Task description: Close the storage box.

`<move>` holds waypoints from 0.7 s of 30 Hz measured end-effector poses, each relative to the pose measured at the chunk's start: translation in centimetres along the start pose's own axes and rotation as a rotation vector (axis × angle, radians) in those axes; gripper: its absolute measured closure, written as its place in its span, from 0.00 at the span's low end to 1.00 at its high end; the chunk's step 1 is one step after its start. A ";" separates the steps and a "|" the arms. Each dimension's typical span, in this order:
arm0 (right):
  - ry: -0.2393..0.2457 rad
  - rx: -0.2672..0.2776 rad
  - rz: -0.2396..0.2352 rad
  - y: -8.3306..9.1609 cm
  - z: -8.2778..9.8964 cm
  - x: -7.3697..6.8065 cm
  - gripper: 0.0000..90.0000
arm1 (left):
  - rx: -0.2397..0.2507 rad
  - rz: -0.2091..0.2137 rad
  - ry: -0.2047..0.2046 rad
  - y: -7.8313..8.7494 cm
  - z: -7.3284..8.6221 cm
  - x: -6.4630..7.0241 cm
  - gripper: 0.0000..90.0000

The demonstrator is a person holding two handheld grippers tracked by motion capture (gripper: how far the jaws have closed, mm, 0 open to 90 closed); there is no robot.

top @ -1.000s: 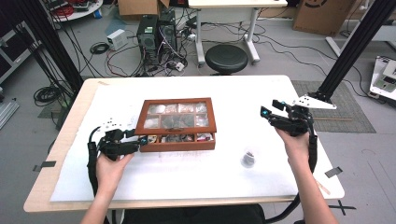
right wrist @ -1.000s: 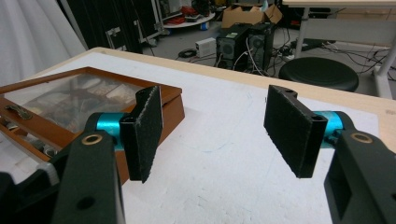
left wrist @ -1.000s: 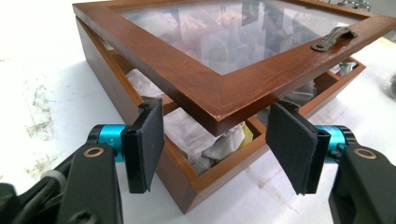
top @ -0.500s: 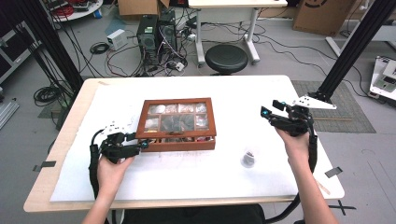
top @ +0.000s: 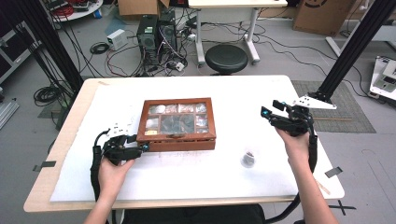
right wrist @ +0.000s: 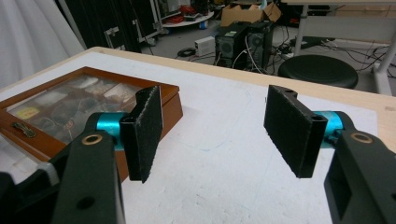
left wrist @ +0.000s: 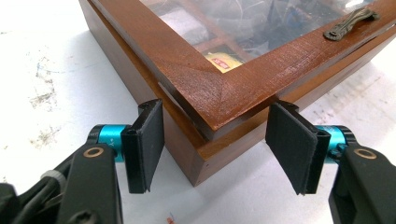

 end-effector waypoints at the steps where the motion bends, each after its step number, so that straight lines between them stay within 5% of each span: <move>1: 0.000 0.000 0.000 0.0 0.0 0.0 0.42 | -0.001 0.000 0.002 0.0 0.0 0.0 0.42; 21: -0.001 -0.002 0.002 0.0 0.1 0.1 0.42 | -0.040 -0.023 -0.009 -0.3 0.6 0.1 0.42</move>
Point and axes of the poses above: each handheld gripper's, and its own axes: y roughly backward along the jaws, z roughly out of its underside, x roughly to its right, the point moved 8 cm from there along -y, roughly forward along the jaws, and after that the axes turned 8 degrees about -x, right-handed, at the moved point
